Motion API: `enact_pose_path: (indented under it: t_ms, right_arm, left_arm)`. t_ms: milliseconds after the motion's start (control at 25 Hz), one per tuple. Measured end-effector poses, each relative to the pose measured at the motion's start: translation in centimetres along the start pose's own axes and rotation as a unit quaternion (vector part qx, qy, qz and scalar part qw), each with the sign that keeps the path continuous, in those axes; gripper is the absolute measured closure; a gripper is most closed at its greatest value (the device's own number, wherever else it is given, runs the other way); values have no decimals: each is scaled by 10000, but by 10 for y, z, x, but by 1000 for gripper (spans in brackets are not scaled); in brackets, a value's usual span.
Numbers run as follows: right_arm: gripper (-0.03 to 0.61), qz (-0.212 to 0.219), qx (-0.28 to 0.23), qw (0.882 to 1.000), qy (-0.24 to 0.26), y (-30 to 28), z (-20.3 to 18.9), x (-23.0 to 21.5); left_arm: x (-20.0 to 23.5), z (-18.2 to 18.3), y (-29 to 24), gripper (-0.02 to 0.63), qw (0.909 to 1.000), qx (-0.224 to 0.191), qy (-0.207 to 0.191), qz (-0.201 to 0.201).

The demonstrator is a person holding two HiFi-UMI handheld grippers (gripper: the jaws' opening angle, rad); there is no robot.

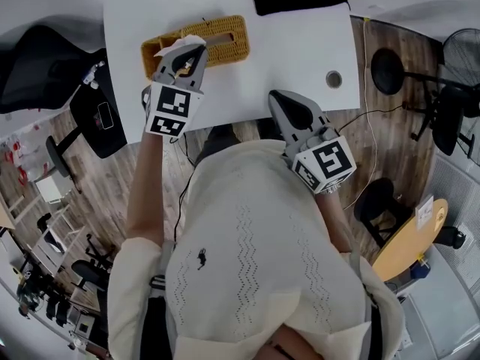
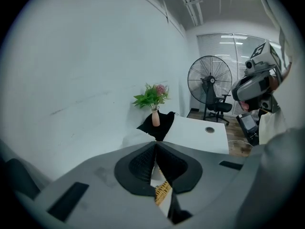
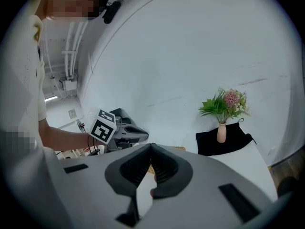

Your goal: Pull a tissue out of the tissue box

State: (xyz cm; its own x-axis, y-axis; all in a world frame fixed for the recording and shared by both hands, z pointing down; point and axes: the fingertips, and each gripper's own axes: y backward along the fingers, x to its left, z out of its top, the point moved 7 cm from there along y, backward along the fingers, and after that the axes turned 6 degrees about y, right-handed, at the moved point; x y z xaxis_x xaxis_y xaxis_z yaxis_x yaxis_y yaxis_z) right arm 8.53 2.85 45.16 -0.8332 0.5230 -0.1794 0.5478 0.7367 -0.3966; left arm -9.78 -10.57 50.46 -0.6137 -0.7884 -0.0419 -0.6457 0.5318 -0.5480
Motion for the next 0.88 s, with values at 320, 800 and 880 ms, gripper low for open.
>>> enact_pose_path:
  t_ms: [320,800,880]
  right_arm:
    - [577,158,9,9998,74,-9,2,-3]
    - [577,318,4,9994,160,-12,4,-9]
    - [577,338,-1,9993,178,-12,4,-9]
  left_arm:
    - [0,7,13,601,9996,-205,159,132]
    - [-11,10,31,601,9980,-393,399,303]
    - [-14,10,34,601,9976,-424,448,320]
